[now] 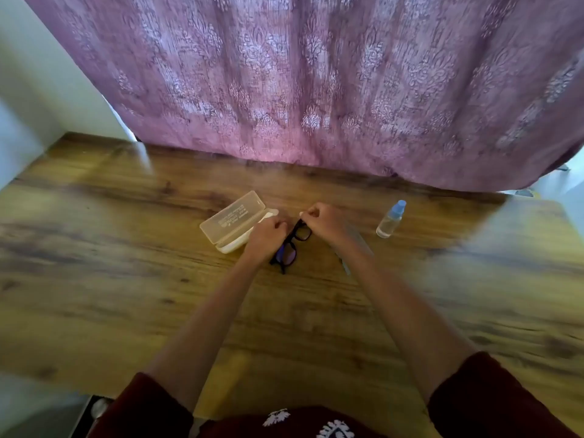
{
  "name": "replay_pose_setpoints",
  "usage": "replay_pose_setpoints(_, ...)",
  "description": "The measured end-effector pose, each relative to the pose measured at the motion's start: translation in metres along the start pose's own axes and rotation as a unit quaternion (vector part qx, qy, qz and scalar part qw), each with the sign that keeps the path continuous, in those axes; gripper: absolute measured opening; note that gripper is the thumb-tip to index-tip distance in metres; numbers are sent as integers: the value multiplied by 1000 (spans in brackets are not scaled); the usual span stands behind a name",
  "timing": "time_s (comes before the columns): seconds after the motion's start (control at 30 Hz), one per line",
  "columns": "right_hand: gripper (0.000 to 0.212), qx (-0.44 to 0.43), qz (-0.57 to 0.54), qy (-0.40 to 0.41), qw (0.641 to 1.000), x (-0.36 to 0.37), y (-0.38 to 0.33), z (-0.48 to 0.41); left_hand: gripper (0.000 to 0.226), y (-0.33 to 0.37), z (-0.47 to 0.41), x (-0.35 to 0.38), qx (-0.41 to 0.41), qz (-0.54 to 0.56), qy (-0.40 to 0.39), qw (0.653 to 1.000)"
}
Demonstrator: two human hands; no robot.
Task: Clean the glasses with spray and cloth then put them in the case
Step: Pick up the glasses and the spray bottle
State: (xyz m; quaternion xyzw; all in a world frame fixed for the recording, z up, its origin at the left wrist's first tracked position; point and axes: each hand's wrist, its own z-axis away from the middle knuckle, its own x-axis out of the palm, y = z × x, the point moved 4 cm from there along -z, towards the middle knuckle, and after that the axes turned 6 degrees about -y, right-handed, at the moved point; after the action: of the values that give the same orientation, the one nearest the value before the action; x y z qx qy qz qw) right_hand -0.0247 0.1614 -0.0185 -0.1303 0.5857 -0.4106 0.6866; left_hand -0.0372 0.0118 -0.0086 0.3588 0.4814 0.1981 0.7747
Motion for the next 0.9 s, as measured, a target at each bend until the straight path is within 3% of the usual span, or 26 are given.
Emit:
replay_pose_setpoints(0.33, 17, 12, 10, -4, 1000, -3, -13, -9, 29, -7, -2, 2, -10, 14, -21, 1000)
replay_pose_setpoints(0.5, 21, 36, -29, -17, 999, -3, -12, -10, 29, -8, 3, 3, -11, 4, -19, 1000)
replay_pose_setpoints(0.7, 14, 68, -206, -31, 976, -7, -11, 1, 30, -14, 11, 4, -13, 21, -47, 999)
replay_pose_setpoints(0.9, 19, 60, -270, -64, 959, -21, -5, 22, 25, -12, 19, 1, -5, 14, -47, 999)
